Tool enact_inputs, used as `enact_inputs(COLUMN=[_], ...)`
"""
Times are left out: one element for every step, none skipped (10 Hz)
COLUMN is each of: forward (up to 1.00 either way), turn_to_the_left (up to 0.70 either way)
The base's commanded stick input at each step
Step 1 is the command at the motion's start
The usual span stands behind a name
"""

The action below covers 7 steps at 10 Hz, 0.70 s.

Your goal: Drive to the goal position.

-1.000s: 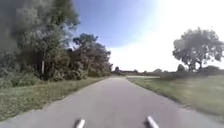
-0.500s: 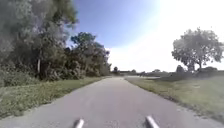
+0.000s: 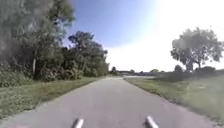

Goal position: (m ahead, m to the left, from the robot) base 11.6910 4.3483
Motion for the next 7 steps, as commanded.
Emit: enact_inputs(forward=[0.7,0.7,0.7,0.7,0.7,0.7,0.7], turn_to_the_left=[0.0,0.0,0.0,0.0,0.0,0.0,0.0])
